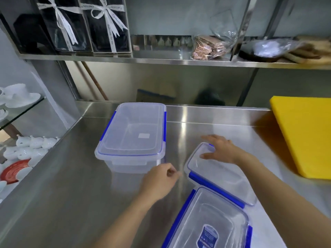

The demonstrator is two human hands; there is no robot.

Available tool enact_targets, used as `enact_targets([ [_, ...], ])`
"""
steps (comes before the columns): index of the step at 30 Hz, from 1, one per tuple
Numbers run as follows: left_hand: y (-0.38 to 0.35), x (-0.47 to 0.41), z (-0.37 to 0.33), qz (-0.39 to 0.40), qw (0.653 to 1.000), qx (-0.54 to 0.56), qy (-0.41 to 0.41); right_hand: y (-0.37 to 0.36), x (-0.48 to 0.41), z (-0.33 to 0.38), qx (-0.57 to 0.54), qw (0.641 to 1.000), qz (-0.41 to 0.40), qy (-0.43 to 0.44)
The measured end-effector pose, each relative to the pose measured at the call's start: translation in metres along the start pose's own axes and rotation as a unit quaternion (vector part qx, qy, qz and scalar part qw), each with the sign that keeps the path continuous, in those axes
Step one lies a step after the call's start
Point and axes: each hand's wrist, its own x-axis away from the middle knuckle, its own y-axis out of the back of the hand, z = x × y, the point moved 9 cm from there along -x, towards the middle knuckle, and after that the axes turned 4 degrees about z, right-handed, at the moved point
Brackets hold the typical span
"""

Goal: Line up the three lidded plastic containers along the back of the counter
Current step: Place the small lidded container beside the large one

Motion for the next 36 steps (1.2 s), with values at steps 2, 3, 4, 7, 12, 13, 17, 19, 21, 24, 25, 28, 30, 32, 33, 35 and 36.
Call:
enact_targets([
  [2, -0.031, -0.003, -0.002, 0.068, 0.997, 0.014, 0.022, -0.003, 0.008, -0.028, 0.005, 1.0, 0.007, -0.027],
  [3, -0.044, -0.003, -0.003, 0.09, 0.995, 0.022, 0.029, -0.006, 0.011, -0.04, 0.008, 0.999, 0.011, -0.04],
  [4, -0.053, -0.004, -0.005, 0.104, 0.994, 0.031, 0.032, -0.009, 0.015, -0.052, 0.012, 0.998, 0.016, -0.055],
  [7, -0.073, -0.004, -0.011, 0.125, 0.99, 0.056, 0.036, -0.022, 0.021, -0.083, 0.014, 0.994, 0.027, -0.107],
  [12, -0.088, -0.002, -0.024, 0.123, 0.991, 0.054, 0.023, -0.038, 0.026, -0.104, -0.01, 0.99, 0.034, -0.138],
  [13, -0.091, -0.001, -0.025, 0.127, 0.989, 0.07, 0.024, -0.037, 0.026, -0.104, -0.002, 0.99, 0.029, -0.138],
  [17, -0.108, -0.005, -0.025, 0.166, 0.973, 0.154, 0.05, -0.033, 0.029, -0.102, 0.036, 0.985, 0.005, -0.167],
  [19, -0.113, -0.013, -0.031, 0.175, 0.966, 0.185, 0.044, -0.033, 0.031, -0.1, 0.036, 0.98, -0.001, -0.196],
  [21, -0.112, -0.025, -0.034, 0.165, 0.96, 0.221, 0.043, -0.033, 0.032, -0.097, 0.027, 0.975, -0.007, -0.22],
  [24, -0.102, -0.043, -0.027, 0.14, 0.969, 0.192, 0.07, -0.037, 0.034, -0.094, -0.015, 0.974, -0.016, -0.224],
  [25, -0.096, -0.048, -0.023, 0.129, 0.976, 0.16, 0.077, -0.039, 0.037, -0.094, -0.052, 0.973, -0.016, -0.225],
  [28, -0.076, -0.05, -0.021, 0.073, 0.986, 0.141, 0.046, -0.039, 0.043, -0.096, -0.122, 0.976, -0.029, -0.181],
  [30, -0.071, -0.042, -0.026, 0.083, 0.986, 0.145, -0.004, -0.046, 0.044, -0.09, -0.196, 0.976, 0.023, -0.09],
  [32, -0.084, -0.029, -0.026, 0.166, 0.983, 0.068, -0.047, -0.061, 0.054, -0.082, -0.218, 0.966, 0.134, -0.031],
  [33, -0.092, -0.022, -0.023, 0.209, 0.976, 0.004, -0.062, -0.069, 0.06, -0.081, -0.191, 0.965, 0.181, -0.018],
  [35, -0.102, -0.012, -0.017, 0.248, 0.961, -0.093, -0.076, -0.079, 0.066, -0.08, -0.117, 0.966, 0.231, -0.01],
  [36, -0.103, -0.011, -0.016, 0.25, 0.959, -0.109, -0.075, -0.081, 0.067, -0.079, -0.08, 0.967, 0.241, -0.012],
])
